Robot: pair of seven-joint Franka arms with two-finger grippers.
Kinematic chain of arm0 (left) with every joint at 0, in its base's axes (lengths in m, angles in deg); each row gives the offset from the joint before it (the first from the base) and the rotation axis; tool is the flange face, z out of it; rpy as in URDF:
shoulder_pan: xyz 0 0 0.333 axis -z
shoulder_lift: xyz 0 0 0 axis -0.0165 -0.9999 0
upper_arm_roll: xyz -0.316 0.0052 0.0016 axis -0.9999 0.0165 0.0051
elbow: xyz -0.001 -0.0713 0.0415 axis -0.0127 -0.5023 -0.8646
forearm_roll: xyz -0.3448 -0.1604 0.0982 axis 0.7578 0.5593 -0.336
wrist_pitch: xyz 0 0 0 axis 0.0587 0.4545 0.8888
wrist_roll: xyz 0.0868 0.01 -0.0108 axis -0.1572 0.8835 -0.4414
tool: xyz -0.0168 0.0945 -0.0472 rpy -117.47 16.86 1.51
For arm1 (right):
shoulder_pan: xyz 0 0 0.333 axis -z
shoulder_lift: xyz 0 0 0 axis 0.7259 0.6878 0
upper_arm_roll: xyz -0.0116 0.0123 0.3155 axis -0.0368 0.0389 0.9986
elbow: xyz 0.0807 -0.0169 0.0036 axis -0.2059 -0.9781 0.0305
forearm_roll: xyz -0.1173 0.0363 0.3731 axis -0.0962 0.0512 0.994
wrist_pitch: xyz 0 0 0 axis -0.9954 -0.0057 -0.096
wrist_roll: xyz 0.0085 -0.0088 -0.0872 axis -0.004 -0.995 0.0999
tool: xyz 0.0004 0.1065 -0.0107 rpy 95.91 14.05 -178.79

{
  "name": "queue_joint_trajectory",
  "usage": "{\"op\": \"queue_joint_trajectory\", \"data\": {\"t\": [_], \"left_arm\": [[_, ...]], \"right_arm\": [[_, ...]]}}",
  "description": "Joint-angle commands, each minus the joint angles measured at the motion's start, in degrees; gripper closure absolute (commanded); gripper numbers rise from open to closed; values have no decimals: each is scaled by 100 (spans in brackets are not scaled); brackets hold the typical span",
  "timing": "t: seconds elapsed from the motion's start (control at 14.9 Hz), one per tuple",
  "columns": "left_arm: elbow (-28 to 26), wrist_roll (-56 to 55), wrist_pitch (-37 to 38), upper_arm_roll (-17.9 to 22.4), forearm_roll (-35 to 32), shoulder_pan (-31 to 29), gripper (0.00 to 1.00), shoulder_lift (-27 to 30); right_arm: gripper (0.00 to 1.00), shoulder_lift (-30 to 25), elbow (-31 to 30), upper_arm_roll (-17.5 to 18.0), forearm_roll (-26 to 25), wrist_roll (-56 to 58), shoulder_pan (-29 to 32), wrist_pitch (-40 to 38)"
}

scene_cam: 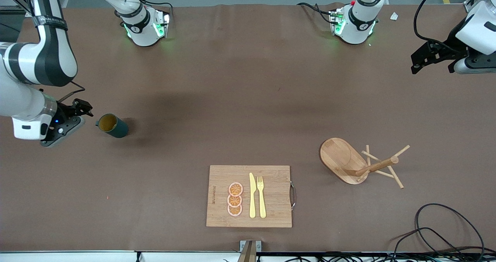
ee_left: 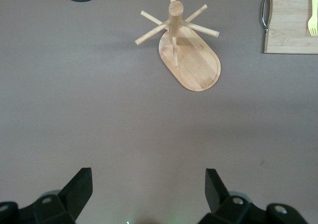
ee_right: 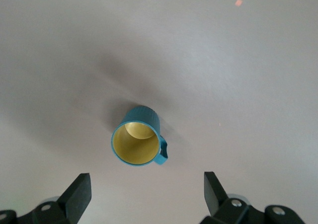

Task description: Transfer cup from left to right arm and place

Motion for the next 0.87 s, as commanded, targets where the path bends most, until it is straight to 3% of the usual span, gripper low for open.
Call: {"op": "queue_joint_trajectory", "data": {"t": [0.0, 0.4, 0.81], "left_arm": [[-37, 129, -27, -38, -2, -72, 0, 100], [-11, 129, -27, -38, 7, -72, 0, 109], [-11, 129, -18, -38, -11, -72, 0, 100]], "right_arm": [[0, -54, 339, 24, 73, -1300, -32, -498], [0, -326, 604, 15, 73, -3149, -67, -929], [0, -844, 675, -20, 301, -3265, -23, -1220]]}}
